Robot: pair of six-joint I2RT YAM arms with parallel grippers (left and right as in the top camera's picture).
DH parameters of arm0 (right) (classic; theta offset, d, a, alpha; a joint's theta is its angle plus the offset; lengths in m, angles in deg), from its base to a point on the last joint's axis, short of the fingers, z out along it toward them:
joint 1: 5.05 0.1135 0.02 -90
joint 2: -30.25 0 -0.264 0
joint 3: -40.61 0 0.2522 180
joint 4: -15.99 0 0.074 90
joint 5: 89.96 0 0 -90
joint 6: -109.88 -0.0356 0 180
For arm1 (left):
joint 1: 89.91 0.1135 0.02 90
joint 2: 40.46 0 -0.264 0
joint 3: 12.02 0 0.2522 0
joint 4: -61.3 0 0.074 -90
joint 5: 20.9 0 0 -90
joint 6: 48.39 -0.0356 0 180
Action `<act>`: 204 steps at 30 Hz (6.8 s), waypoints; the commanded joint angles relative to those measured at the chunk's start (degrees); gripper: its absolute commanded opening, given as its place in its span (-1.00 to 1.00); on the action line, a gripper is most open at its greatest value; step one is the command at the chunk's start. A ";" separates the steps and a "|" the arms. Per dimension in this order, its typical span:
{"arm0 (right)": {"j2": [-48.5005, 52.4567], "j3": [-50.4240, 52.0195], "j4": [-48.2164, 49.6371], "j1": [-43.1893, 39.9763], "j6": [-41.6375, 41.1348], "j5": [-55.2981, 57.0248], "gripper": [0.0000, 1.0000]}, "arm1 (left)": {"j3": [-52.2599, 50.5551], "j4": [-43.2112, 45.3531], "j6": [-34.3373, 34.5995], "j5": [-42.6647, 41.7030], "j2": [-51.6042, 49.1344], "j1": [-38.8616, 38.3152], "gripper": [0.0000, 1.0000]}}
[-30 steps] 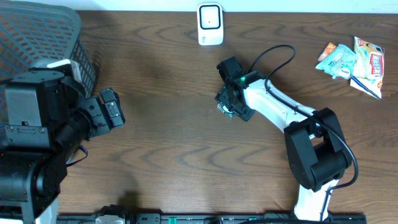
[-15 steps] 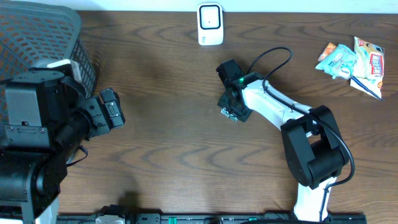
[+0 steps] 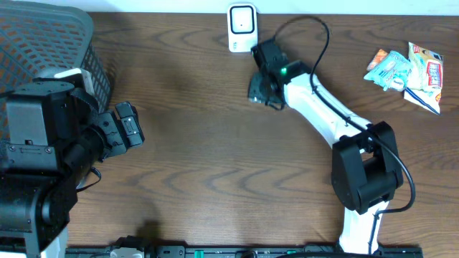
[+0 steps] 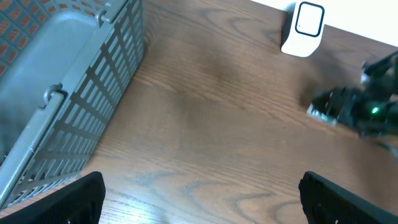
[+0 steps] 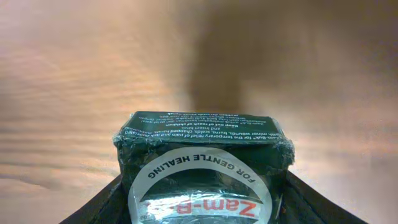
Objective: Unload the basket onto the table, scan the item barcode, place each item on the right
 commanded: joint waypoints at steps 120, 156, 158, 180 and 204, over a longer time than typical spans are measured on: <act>15.65 -15.47 26.40 -35.06 35.80 -26.01 -0.98 | 0.42 -0.17 -0.11 0.31 0.09 0.13 0.95; 27.98 -15.43 32.44 -24.28 9.86 18.67 0.15 | 0.39 -0.17 -0.11 0.31 0.09 0.13 0.96; 27.96 -15.43 31.39 -24.94 9.88 18.71 0.04 | 0.39 -0.17 -0.11 0.31 0.09 0.13 0.96; 11.93 -15.43 5.29 -34.10 11.58 24.26 0.04 | 0.42 -0.17 -0.11 0.31 0.09 0.13 0.95; -6.25 -15.34 -9.29 -33.35 16.52 5.05 0.99 | 0.42 -0.17 -0.11 0.31 0.09 0.13 0.96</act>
